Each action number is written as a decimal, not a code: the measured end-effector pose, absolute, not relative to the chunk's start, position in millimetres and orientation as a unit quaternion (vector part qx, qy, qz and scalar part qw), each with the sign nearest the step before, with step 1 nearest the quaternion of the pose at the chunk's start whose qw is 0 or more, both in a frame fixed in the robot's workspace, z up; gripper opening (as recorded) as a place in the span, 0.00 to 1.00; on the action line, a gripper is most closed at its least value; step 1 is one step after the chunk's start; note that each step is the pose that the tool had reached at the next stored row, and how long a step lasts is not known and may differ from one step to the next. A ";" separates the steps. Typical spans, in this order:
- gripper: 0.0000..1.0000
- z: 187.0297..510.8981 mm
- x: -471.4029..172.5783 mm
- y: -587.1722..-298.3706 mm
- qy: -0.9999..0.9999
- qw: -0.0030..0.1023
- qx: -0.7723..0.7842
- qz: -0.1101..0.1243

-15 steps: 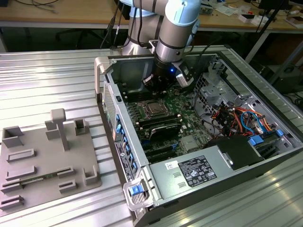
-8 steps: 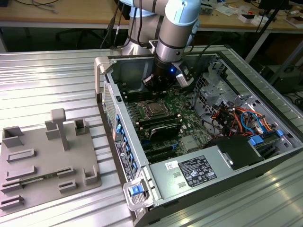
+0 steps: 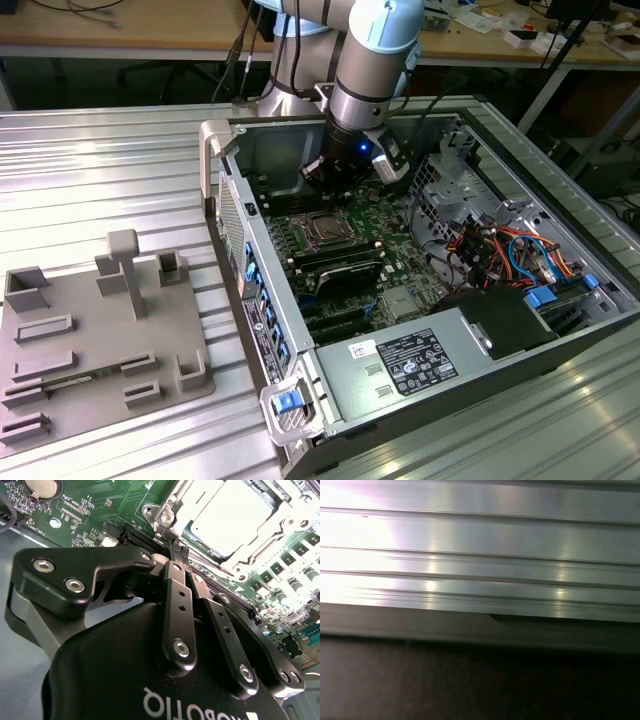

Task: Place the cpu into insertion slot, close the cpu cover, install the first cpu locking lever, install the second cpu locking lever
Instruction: 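Install the first cpu locking lever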

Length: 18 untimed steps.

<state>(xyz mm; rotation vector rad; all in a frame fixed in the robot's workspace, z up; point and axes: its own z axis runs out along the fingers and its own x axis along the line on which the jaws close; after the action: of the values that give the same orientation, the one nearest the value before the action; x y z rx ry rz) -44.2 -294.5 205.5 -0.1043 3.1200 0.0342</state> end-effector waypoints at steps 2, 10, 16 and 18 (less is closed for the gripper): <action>0.11 205.7 -44.2 -294.8 0.999 0.010 -0.033 0.011; 0.11 207.5 -43.0 -301.0 0.999 0.009 -0.033 -0.005; 0.11 207.3 -43.0 -301.0 0.999 0.009 -0.033 -0.005; 0.11 208.8 -43.0 -300.9 0.999 0.009 -0.033 -0.005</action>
<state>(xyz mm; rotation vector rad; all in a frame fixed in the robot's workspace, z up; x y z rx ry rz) -43.0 -300.9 208.8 -0.1032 3.1219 -0.0148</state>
